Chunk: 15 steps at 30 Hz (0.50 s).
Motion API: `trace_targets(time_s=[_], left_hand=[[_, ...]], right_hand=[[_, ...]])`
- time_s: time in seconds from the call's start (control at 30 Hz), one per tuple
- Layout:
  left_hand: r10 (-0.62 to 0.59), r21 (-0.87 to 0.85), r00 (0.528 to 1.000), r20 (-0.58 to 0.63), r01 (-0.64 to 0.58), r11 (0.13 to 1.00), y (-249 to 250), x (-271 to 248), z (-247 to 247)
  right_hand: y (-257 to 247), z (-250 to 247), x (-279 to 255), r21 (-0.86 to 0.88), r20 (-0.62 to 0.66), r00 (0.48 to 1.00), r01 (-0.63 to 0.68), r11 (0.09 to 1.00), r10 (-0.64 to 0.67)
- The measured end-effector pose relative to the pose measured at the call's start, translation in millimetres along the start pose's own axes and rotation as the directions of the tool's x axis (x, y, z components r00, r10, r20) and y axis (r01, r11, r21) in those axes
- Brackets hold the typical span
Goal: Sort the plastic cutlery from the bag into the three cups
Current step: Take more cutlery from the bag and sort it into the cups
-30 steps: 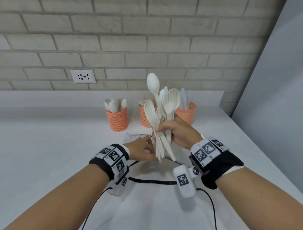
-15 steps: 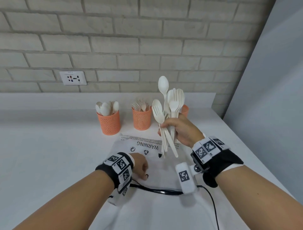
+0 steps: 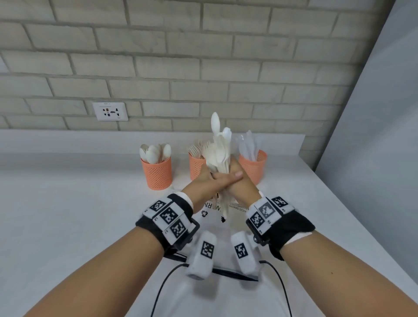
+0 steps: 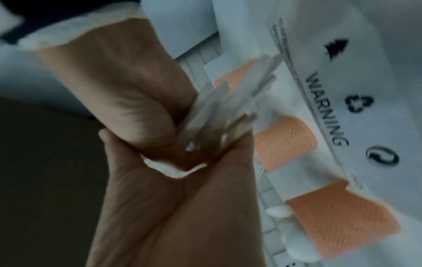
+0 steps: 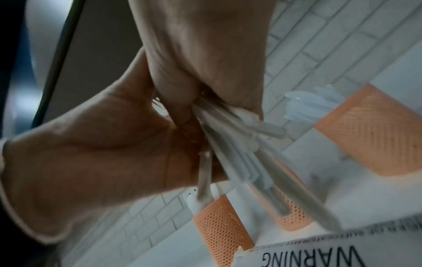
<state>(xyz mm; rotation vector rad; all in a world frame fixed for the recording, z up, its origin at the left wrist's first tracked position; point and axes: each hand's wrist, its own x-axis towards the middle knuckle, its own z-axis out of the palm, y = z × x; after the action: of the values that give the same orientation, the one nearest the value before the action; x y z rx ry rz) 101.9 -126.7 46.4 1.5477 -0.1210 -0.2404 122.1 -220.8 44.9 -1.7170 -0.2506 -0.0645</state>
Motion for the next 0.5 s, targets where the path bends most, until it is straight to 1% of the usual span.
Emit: trace_targets(time_s=[0.07, 0.1, 0.13, 0.17, 0.2, 0.23, 0.3, 0.33, 0.37, 0.43, 0.47, 0.5], left_hand=[[-0.016, -0.146, 0.999, -0.045, 0.009, 0.989, -0.2, 6.1, 2.9], [-0.028, -0.216, 0.997, -0.066, 0.013, 0.976, 0.4, 8.8, 1.8], [-0.037, -0.279, 0.996, -0.078, 0.014, 0.96, 0.2, 11.6, -0.3], [-0.038, -0.322, 0.996, -0.08, 0.01, 0.947, -0.1, 14.2, -3.5], [-0.032, -0.362, 0.996, -0.077, 0.002, 0.932, -0.3, 16.5, -7.4], [-0.023, -0.397, 0.996, -0.082, -0.011, 0.918, 0.6, 17.3, -11.0], [-0.009, -0.464, 0.995, -0.099, -0.038, 0.885, 2.5, 18.0, -20.5], [0.003, -0.49, 0.996, -0.093, -0.049, 0.871, 4.0, 18.1, -25.0], [0.017, -0.509, 0.997, -0.076, -0.054, 0.859, 5.5, 18.3, -29.6], [0.03, -0.535, 0.998, -0.056, -0.055, 0.843, 7.8, 19.7, -36.8], [0.028, -0.541, 0.998, -0.056, -0.054, 0.839, 8.8, 20.5, -38.8], [0.024, -0.544, 0.998, -0.059, -0.052, 0.838, 9.0, 21.7, -40.5]], right_hand=[[0.3, 4.5, -0.2, -0.177, 0.094, 0.996, 0.018, 0.984, -0.001], [-2.5, 6.0, -1.7, -0.242, 0.144, 0.989, 0.062, 0.968, -0.027], [-3.6, 7.8, -1.7, -0.252, 0.18, 0.979, 0.14, 0.958, -0.095], [-7.3, 9.4, -4.5, -0.225, 0.206, 0.966, 0.199, 0.954, -0.153], [-6.1, 11.6, -3.5, -0.194, 0.232, 0.955, 0.232, 0.953, -0.185], [-4.8, 12.7, -1.7, -0.186, 0.26, 0.949, 0.233, 0.954, -0.181], [-4.3, 10.9, -1.3, -0.228, 0.315, 0.944, 0.177, 0.957, -0.099], [-0.6, 9.9, -0.7, -0.215, 0.329, 0.942, 0.141, 0.966, -0.064], [-0.1, 8.4, -1.7, -0.167, 0.333, 0.942, 0.109, 0.98, -0.048], [2.4, 10.3, -0.6, -0.035, 0.305, 0.949, 0.096, 0.995, -0.081], [4.4, 12.5, 1.4, -0.015, 0.257, 0.961, 0.107, 0.994, -0.099], [5.1, 14.0, 4.2, -0.041, 0.197, 0.974, 0.126, 0.991, -0.115]])
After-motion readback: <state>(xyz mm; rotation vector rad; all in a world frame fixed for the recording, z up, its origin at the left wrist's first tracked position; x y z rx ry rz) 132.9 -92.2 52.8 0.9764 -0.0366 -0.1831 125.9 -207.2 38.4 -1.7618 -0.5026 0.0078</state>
